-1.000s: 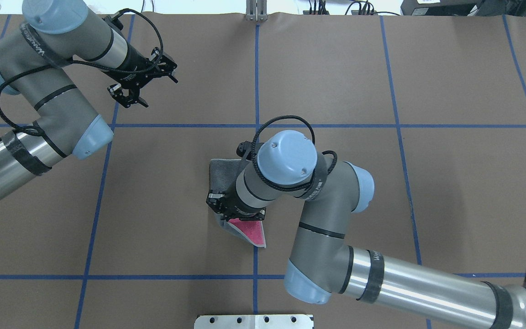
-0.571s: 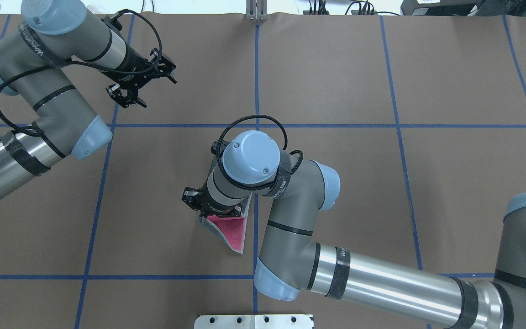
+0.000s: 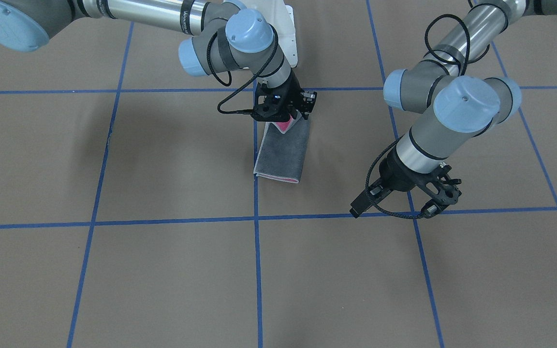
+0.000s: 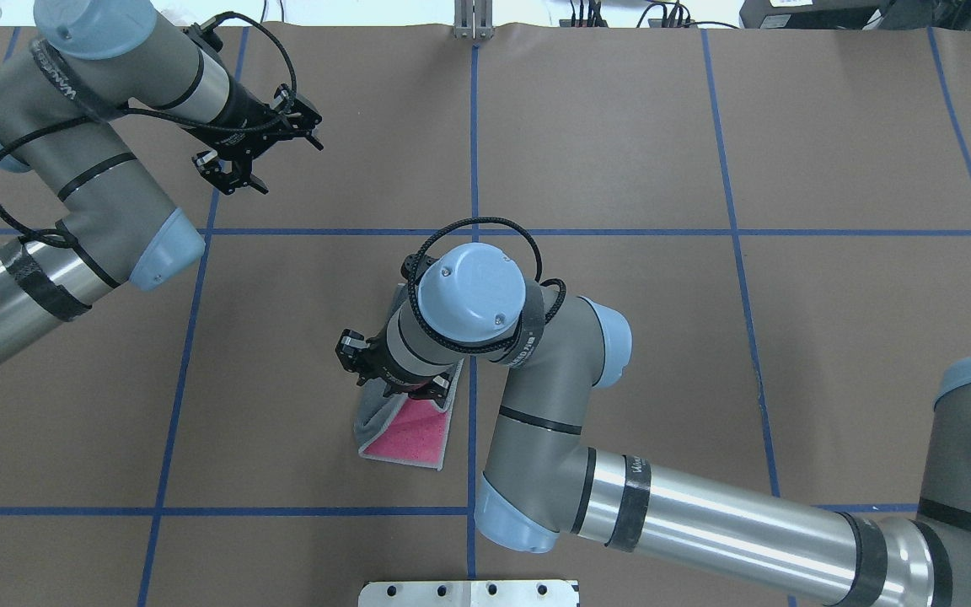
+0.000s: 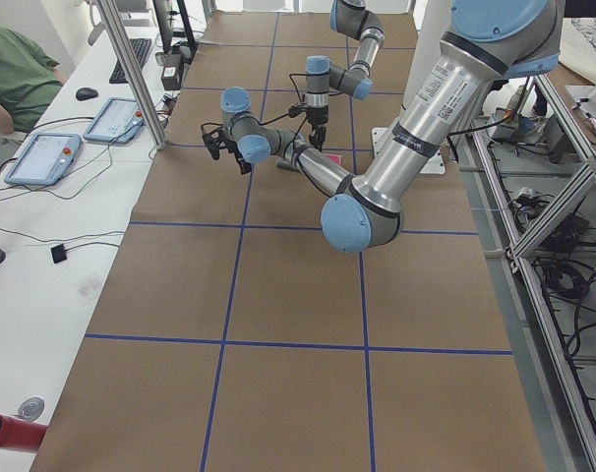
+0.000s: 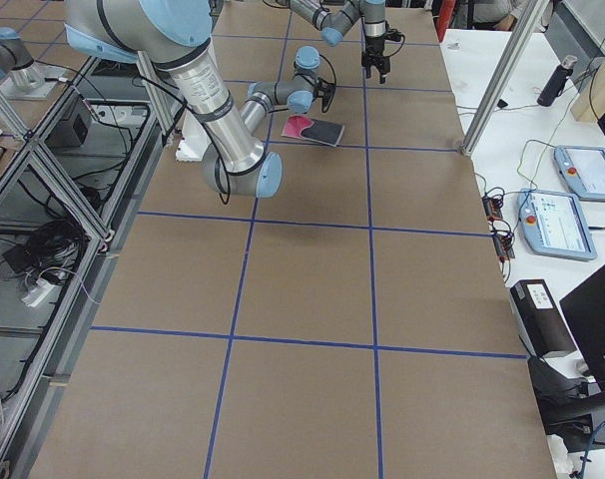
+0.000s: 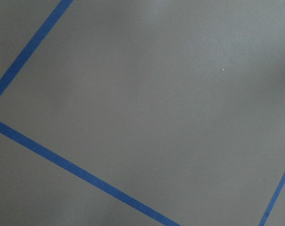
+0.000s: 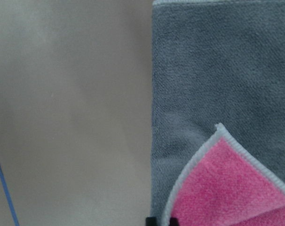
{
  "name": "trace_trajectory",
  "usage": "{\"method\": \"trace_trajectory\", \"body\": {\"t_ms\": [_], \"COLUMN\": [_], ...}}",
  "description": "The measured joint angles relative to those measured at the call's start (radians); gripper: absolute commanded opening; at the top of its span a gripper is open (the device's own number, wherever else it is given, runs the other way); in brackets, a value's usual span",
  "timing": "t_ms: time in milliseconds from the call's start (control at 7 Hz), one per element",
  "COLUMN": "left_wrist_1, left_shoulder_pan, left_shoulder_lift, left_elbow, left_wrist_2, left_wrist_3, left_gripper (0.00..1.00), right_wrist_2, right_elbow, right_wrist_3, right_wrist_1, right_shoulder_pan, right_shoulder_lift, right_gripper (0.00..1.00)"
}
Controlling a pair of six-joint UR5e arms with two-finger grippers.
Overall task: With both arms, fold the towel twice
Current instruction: 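Lift the strip end and fold it toward the robot with the right gripper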
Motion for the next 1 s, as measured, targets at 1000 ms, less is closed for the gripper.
{"method": "trace_trajectory", "body": {"t_ms": [1000], "left_wrist_1": [0.000], "left_shoulder_pan": [0.000], "left_shoulder_lift": [0.000], "left_elbow": [0.001], "left_wrist_2": [0.000], "left_wrist_3": [0.002], "left_gripper": [1.00], "right_wrist_2": [-0.099], "right_elbow": [0.088], "right_wrist_3": [0.033], "right_wrist_1": [0.066], "right_shoulder_pan": [-0.007], "right_shoulder_lift": [-0.109], "right_gripper": [0.98]}}
